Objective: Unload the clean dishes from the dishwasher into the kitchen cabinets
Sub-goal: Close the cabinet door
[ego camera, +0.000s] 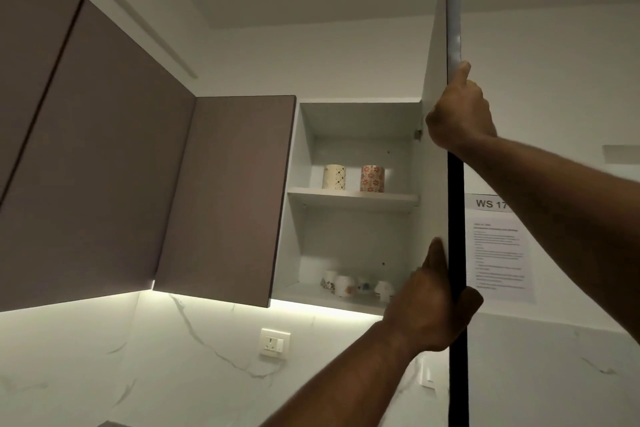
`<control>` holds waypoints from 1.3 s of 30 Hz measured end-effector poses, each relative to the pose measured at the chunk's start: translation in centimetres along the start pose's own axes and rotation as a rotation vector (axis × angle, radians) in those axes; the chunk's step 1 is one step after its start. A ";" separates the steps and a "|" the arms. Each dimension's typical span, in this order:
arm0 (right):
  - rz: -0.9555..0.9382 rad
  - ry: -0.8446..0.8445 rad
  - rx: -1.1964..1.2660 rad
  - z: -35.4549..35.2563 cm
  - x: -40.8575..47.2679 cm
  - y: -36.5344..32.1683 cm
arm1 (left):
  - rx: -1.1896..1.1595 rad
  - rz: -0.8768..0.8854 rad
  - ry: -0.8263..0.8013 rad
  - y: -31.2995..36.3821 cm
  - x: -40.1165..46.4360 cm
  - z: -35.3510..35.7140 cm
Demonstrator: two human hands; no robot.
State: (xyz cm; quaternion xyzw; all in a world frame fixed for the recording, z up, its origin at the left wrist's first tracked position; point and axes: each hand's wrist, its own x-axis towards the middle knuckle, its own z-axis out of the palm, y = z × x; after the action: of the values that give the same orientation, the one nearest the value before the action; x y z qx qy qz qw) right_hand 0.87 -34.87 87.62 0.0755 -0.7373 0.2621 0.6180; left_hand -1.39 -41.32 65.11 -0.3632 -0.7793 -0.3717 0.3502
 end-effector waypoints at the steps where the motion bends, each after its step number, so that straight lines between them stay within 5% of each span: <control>1: -0.004 -0.004 -0.001 0.9 -0.2 -0.9 | -0.011 0.010 -0.015 -0.9 -0.2 -1.0; 27: -0.222 -0.153 -0.150 17.1 -2.1 -10.2 | -0.165 -0.124 0.137 -17.5 -2.5 -11.6; 39: -0.292 -0.095 -0.238 26.6 -2.8 -12.7 | 0.029 -0.105 0.271 -26.9 -1.4 -15.3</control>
State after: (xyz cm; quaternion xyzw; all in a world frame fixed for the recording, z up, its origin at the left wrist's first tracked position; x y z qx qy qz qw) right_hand -16.15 -59.09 86.02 0.1202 -0.7726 0.0769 0.6187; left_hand -18.75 -66.86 62.57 -0.2633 -0.7481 -0.4236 0.4376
